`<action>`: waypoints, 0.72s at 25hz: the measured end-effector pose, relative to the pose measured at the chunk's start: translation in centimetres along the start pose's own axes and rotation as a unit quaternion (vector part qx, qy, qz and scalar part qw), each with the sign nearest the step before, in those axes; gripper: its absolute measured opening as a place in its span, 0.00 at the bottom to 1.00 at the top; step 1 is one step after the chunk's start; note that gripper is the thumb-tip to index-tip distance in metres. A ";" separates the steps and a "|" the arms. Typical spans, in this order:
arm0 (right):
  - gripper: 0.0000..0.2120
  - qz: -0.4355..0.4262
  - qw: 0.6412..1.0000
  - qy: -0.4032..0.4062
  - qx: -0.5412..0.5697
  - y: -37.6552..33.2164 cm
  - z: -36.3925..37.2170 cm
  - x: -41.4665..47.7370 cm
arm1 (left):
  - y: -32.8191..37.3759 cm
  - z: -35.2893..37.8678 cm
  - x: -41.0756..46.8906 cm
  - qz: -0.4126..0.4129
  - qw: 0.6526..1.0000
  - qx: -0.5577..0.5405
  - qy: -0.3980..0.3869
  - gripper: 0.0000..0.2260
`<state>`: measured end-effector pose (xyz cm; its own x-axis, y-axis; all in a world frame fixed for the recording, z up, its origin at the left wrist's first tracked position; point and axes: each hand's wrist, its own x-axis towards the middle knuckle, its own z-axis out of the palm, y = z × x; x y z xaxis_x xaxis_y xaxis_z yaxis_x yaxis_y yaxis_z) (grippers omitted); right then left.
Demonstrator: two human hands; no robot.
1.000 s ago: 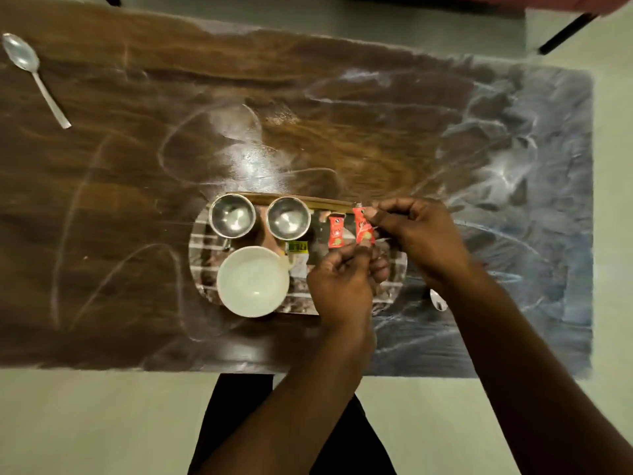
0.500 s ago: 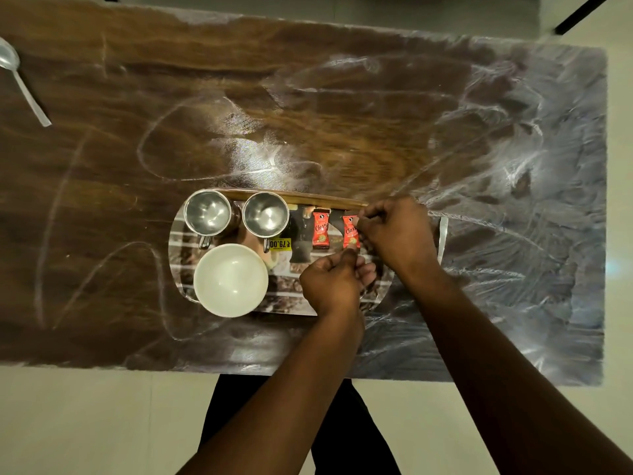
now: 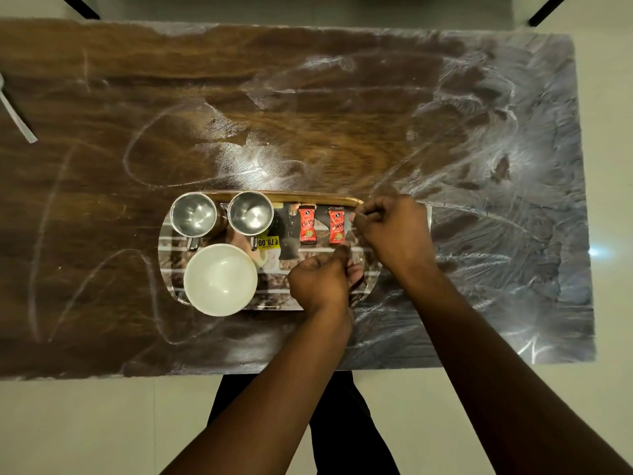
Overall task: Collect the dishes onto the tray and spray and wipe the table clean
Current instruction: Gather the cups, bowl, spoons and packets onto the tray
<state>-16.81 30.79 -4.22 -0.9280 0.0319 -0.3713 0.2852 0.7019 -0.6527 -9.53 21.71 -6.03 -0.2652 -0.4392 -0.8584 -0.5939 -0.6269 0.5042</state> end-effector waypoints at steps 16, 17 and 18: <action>0.08 0.330 0.809 0.146 0.464 10.7 -2.3 -11.6 | -2.8 5.5 -5.2 0.262 0.866 0.328 -0.271 0.13; 0.06 0.331 0.794 0.144 0.490 10.7 -2.0 -11.3 | -2.7 5.9 -5.1 0.267 0.864 0.332 -0.269 0.13; 0.05 0.332 0.787 0.142 0.501 10.6 -1.8 -11.1 | -2.7 6.1 -5.0 0.270 0.866 0.330 -0.263 0.14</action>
<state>-3.92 39.15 -5.79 -0.4694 0.4127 -0.7806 0.6441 -0.4446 -0.6224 -11.23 29.49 -3.65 -0.8451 -0.0916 -0.5267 -0.5345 0.1593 0.8300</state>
